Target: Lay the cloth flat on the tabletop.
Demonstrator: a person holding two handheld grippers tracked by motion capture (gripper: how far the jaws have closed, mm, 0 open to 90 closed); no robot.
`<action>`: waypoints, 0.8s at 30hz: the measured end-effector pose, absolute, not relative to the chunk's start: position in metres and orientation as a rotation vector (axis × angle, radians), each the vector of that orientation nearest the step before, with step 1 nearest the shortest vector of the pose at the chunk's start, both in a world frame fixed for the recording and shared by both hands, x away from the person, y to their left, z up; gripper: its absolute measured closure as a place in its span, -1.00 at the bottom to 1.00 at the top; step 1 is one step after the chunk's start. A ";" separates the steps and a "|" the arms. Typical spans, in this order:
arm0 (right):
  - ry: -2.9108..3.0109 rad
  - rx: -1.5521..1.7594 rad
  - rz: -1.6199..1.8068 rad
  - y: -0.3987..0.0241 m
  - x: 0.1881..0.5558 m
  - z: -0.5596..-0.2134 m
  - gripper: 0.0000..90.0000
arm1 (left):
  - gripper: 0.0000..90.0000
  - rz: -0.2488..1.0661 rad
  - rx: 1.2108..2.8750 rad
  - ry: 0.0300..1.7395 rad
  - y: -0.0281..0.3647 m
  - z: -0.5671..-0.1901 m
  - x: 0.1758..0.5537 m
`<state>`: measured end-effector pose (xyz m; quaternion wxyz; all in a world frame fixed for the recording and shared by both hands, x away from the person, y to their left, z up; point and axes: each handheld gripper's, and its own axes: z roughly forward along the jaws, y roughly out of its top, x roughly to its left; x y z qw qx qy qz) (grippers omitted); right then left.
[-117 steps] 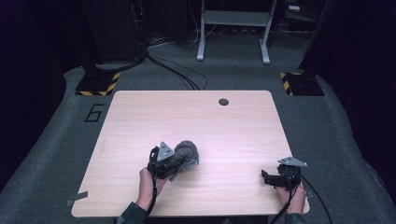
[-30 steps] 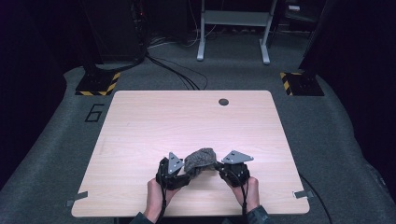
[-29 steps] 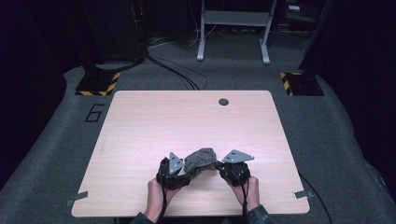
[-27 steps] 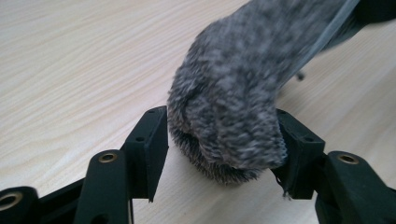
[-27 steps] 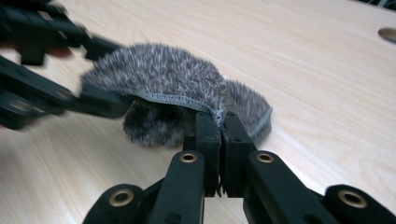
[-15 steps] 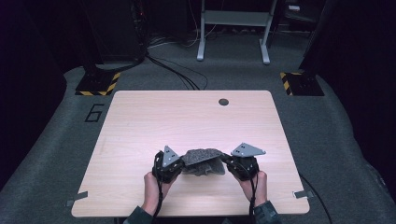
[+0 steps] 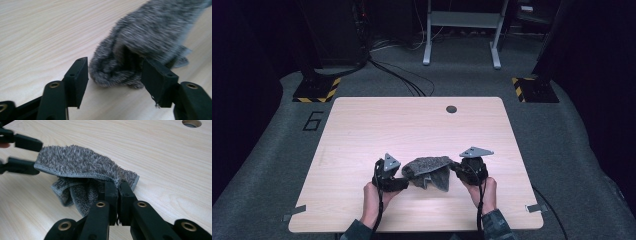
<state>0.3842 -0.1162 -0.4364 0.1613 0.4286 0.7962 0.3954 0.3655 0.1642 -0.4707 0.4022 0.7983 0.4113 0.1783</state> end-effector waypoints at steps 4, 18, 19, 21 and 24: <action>2.263 1.221 1.139 -0.116 0.384 -0.437 0.96 | -0.27 0.477 2.034 0.988 0.153 -0.473 0.349; 2.295 1.164 1.119 -0.112 0.375 -0.431 0.96 | 0.93 0.480 1.991 0.985 0.156 -0.468 0.382; 2.290 1.165 1.117 -0.113 0.375 -0.431 0.96 | 0.94 0.495 1.992 0.981 0.157 -0.466 0.385; 2.289 1.169 1.126 -0.115 0.376 -0.430 0.96 | 0.93 0.513 1.982 0.987 0.158 -0.462 0.393; 2.281 1.180 1.124 -0.115 0.380 -0.430 0.96 | 0.84 0.546 1.973 1.008 0.156 -0.457 0.406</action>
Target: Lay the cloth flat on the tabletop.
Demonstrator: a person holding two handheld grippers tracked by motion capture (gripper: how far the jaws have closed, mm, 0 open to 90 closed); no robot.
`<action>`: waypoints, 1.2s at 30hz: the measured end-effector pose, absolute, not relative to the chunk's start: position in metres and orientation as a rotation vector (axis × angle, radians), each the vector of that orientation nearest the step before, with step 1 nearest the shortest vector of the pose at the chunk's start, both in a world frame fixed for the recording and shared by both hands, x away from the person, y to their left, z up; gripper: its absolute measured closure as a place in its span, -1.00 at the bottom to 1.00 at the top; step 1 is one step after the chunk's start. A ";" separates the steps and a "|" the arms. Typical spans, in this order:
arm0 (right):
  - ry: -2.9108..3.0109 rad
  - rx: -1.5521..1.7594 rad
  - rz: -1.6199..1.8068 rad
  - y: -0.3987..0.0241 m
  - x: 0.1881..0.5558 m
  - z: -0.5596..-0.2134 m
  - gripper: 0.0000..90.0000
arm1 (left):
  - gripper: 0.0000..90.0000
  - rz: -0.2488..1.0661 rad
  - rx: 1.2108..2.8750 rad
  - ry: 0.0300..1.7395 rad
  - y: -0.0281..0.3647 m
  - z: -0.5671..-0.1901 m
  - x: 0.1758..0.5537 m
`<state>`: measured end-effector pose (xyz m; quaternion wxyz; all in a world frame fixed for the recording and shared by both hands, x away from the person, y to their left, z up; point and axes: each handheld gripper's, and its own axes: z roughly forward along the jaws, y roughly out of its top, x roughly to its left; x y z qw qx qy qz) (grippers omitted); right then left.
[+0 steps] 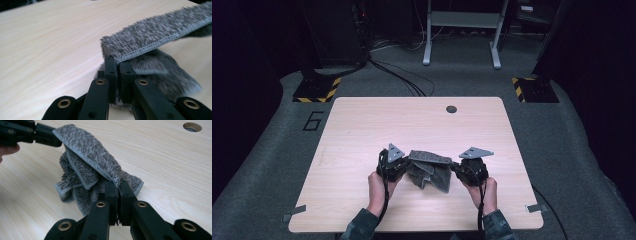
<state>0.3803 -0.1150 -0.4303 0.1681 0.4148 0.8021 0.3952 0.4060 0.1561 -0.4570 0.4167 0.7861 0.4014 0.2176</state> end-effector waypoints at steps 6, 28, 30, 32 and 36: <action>2.254 1.251 1.122 -0.122 0.391 -0.435 0.96 | 0.07 0.496 1.981 1.071 0.152 -0.465 0.404; 2.222 1.302 1.132 -0.129 0.395 -0.438 0.96 | 0.82 0.534 2.118 0.925 0.116 -0.498 0.364; 2.214 1.300 1.141 -0.134 0.395 -0.436 0.96 | 0.94 0.511 2.131 0.910 0.123 -0.499 0.358; 2.207 1.308 1.152 -0.136 0.395 -0.434 0.96 | 0.95 0.494 2.133 0.904 0.131 -0.498 0.352; 2.187 1.303 1.182 -0.142 0.393 -0.429 0.96 | 0.95 0.461 2.140 0.926 0.155 -0.496 0.339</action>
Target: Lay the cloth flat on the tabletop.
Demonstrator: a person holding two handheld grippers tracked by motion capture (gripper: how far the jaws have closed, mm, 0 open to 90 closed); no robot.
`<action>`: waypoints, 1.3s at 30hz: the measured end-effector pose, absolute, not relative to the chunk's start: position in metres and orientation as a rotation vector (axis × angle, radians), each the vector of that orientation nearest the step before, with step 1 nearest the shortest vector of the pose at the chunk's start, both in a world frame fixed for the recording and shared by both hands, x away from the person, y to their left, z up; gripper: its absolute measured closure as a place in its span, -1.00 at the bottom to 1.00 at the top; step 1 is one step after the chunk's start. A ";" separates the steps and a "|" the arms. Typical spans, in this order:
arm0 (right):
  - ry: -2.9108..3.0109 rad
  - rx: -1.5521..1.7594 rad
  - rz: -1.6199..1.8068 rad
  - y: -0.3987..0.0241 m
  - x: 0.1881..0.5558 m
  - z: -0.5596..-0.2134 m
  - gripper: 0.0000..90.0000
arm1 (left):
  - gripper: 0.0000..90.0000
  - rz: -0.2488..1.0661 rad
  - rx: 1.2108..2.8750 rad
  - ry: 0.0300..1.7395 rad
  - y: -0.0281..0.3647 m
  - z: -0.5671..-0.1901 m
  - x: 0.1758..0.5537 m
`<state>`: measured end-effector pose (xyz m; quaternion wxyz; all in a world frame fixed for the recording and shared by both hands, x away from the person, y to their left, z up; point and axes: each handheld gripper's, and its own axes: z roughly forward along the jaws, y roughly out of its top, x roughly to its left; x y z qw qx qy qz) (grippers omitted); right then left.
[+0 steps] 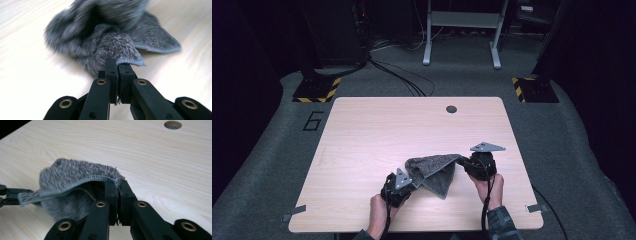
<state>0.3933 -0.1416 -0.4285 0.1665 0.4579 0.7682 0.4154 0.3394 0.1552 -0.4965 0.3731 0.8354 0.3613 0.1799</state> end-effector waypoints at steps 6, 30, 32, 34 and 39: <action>2.206 1.306 1.185 -0.137 0.394 -0.427 0.96 | 0.54 0.435 2.140 0.986 0.177 -0.494 0.333; 2.242 1.338 1.150 -0.134 0.402 -0.436 0.96 | -0.03 0.672 2.225 0.906 0.092 -0.478 0.383; 2.241 1.348 1.135 -0.137 0.404 -0.438 0.95 | -0.02 0.702 2.194 0.926 0.096 -0.471 0.390; 2.240 1.354 1.116 -0.138 0.408 -0.441 0.94 | -0.05 0.715 2.176 0.971 0.102 -0.465 0.405; 2.246 1.379 1.068 -0.138 0.419 -0.448 0.83 | -0.18 0.739 2.153 1.062 0.113 -0.462 0.429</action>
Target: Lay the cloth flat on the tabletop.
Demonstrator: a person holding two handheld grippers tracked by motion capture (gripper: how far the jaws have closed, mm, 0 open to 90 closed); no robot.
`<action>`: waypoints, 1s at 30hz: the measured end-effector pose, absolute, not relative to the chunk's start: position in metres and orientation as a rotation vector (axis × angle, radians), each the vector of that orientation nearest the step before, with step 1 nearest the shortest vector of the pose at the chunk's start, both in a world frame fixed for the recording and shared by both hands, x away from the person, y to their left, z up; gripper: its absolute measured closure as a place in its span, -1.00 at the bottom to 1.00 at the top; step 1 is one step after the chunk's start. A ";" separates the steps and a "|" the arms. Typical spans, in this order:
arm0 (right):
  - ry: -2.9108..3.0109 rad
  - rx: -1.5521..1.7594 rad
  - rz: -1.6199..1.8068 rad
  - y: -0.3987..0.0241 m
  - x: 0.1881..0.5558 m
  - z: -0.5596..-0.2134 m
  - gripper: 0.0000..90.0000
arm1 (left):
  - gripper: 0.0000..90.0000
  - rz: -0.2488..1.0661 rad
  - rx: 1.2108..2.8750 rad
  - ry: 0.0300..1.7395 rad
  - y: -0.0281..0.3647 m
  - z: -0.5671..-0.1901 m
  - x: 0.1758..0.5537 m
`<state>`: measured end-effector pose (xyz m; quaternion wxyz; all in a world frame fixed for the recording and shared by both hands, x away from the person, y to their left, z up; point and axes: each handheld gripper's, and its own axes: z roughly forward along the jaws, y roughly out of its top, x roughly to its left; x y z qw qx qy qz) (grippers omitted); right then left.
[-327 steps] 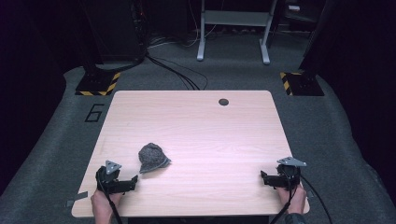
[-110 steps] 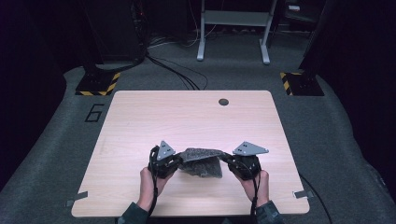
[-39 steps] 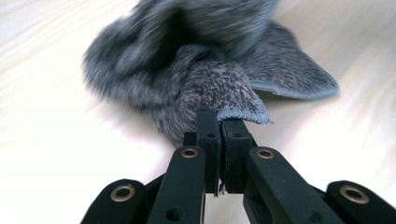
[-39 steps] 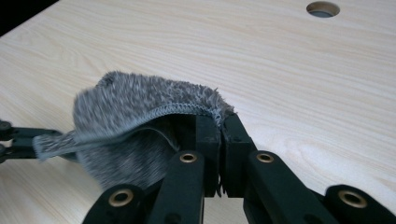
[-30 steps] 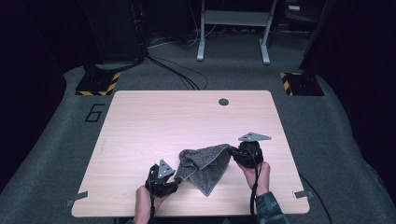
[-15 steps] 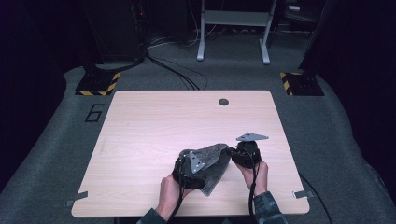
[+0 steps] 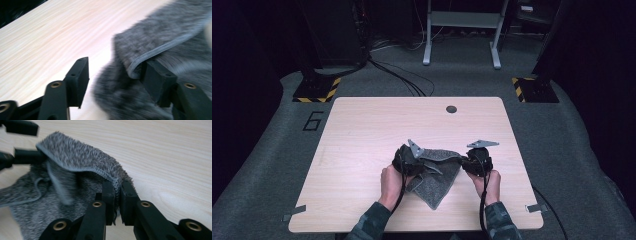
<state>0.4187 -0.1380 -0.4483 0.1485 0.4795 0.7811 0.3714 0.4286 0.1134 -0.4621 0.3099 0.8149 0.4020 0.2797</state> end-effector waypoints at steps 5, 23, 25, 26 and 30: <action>2.205 1.474 1.014 -0.144 0.430 -0.458 0.41 | -0.28 0.676 2.164 1.082 0.129 -0.464 0.428; 2.417 1.292 0.947 -0.108 0.392 -0.496 0.59 | 0.48 0.426 2.255 1.036 0.143 -0.503 0.404; 2.420 1.272 0.958 -0.107 0.391 -0.501 0.57 | 0.46 0.409 2.255 1.035 0.149 -0.503 0.388; 2.420 1.272 0.958 -0.107 0.391 -0.501 0.57 | 0.44 0.409 2.255 1.035 0.149 -0.503 0.388; 2.433 1.240 0.934 -0.104 0.387 -0.505 0.55 | 0.09 0.427 2.247 1.010 0.150 -0.497 0.371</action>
